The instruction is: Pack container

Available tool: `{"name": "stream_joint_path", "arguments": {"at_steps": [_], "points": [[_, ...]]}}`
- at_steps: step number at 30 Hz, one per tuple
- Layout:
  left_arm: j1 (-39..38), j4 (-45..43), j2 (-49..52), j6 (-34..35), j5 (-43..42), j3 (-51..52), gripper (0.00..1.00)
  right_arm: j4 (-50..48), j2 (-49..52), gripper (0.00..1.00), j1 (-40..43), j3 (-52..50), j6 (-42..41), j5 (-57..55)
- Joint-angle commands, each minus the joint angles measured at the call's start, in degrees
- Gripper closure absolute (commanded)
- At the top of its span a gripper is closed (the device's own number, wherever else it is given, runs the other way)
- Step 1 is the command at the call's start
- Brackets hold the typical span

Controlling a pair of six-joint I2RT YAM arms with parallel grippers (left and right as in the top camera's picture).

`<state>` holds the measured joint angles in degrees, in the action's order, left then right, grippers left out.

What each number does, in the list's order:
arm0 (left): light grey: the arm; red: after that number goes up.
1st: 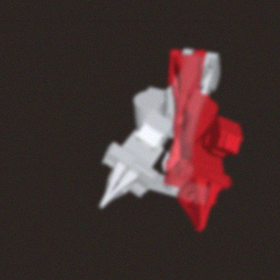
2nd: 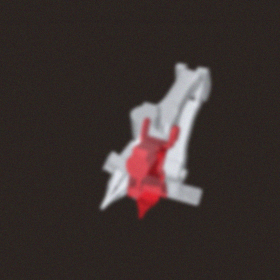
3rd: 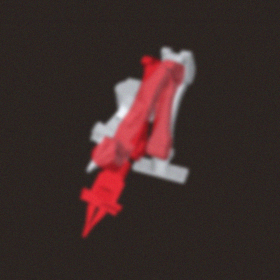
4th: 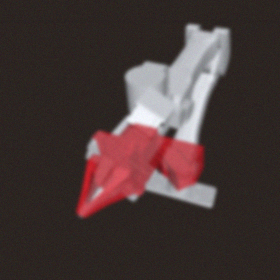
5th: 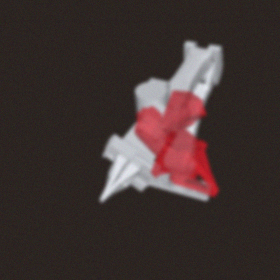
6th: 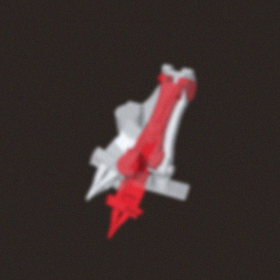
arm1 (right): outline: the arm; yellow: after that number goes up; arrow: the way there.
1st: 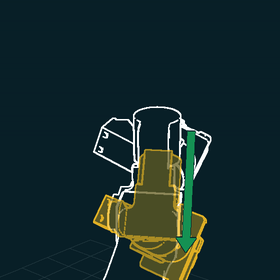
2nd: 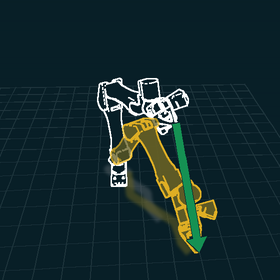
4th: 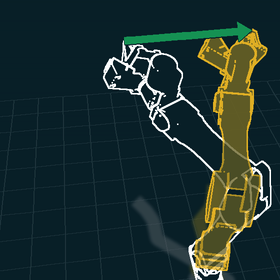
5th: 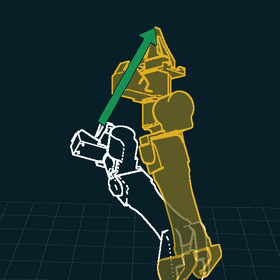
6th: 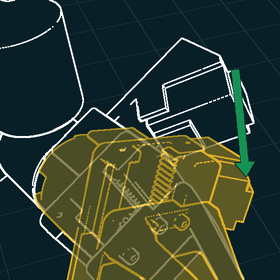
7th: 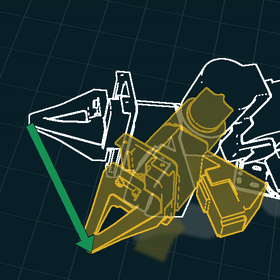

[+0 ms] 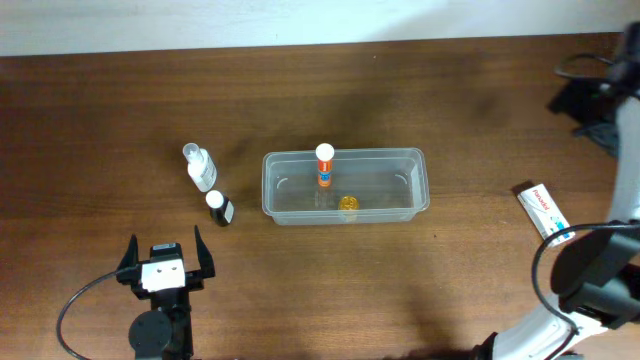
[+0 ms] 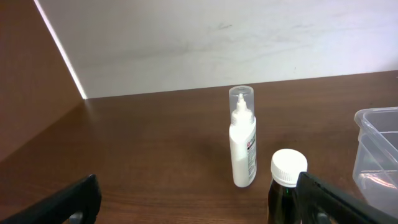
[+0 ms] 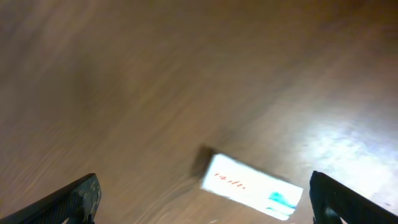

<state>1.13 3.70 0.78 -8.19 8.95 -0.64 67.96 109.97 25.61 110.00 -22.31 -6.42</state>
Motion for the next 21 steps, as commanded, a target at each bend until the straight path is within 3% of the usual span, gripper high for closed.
{"name": "stream_joint_path", "arguments": {"at_steps": [1,9,18,21], "points": [[0.04,0.22,-0.39,-1.14,-0.2,0.13,0.0,0.17,-0.72,0.02,5.07,0.57,-0.26,-0.92],[0.04,0.22,-0.37,-1.14,-0.2,0.13,0.0,0.17,-0.72,0.02,12.7,0.59,-0.26,-0.92],[0.04,-0.26,-0.39,-1.16,-0.17,0.13,0.0,0.2,-0.72,0.02,14.16,0.59,-0.26,-0.92],[0.15,-9.03,-0.37,-4.35,0.87,0.13,0.0,0.2,-0.72,0.02,14.16,0.57,-0.26,-0.94]]}}
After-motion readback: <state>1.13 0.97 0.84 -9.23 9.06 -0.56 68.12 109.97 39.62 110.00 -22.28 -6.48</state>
